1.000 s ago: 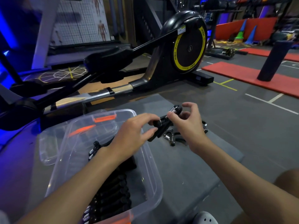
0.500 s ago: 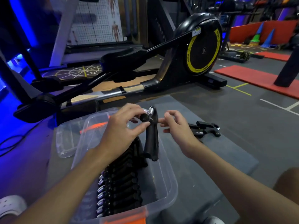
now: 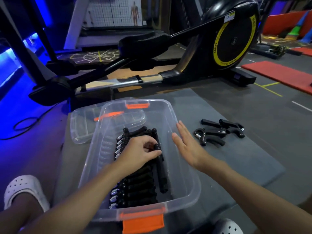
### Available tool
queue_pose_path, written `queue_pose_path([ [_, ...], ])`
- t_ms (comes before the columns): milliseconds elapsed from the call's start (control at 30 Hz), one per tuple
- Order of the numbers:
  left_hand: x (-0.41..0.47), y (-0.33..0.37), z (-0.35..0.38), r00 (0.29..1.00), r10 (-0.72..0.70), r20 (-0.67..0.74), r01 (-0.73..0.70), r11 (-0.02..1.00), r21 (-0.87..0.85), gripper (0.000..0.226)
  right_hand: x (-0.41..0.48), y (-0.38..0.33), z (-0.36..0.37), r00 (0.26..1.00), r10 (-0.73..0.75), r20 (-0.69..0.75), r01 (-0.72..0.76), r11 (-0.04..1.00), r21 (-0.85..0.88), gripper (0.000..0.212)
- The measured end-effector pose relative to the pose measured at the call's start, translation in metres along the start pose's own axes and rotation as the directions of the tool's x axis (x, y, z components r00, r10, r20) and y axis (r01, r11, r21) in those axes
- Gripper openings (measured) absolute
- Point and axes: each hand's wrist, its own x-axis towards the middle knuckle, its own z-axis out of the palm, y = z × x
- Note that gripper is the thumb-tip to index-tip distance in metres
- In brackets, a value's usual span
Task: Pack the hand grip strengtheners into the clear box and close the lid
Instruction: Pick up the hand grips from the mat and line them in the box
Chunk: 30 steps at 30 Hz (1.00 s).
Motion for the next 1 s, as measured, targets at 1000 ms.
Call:
queue_pose_path([
  [1000,-0.005,-0.040,0.005,0.978,-0.029,0.206,-0.095,0.819,0.566,0.015,0.000,0.003,0.000,1.000,0.013,0.015,-0.014,0.998,0.058,0.065],
])
